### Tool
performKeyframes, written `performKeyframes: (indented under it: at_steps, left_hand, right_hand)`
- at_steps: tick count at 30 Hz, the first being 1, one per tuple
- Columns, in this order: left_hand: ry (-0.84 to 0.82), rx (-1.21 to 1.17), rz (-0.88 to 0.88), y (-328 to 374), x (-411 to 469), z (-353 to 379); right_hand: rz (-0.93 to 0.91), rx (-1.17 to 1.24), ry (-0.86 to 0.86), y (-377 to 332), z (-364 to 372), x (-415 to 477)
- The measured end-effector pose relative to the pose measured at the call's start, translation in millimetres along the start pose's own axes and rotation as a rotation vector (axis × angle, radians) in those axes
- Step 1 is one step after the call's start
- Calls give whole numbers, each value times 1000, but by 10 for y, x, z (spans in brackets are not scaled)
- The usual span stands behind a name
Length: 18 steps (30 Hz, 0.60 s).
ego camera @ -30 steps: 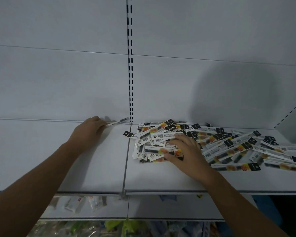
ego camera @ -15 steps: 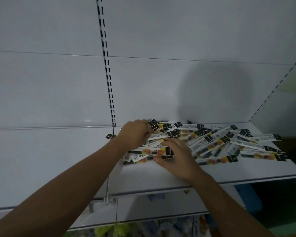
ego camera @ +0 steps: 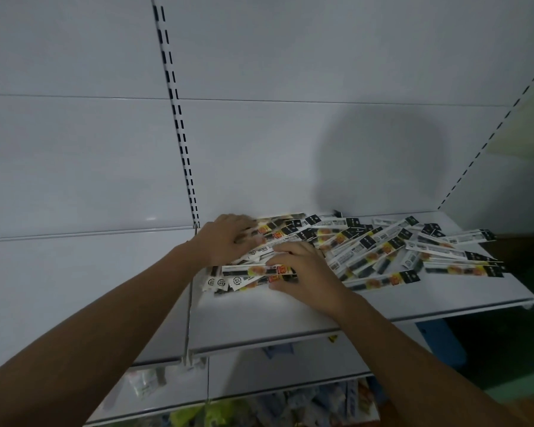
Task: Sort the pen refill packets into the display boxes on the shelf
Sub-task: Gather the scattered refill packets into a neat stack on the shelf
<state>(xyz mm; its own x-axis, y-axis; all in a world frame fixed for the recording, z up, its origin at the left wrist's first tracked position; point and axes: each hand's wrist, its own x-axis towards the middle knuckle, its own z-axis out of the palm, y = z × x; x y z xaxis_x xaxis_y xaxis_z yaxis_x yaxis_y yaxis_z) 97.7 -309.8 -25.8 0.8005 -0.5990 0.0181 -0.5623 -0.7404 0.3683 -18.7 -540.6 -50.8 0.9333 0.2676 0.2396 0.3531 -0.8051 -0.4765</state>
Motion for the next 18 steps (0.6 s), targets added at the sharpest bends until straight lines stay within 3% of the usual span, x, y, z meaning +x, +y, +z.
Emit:
performKeyframes:
  at_steps: [7, 14, 18]
  left_hand:
    - [-83, -56, 246, 167, 105, 39]
    - [82, -76, 74, 2, -271, -79]
    - [-38, -12, 78, -70, -459, -14]
  right_hand:
    - [82, -55, 118, -32, -1, 64]
    - [55, -65, 9, -52, -136, -19]
    - [90, -158, -131, 0, -134, 157]
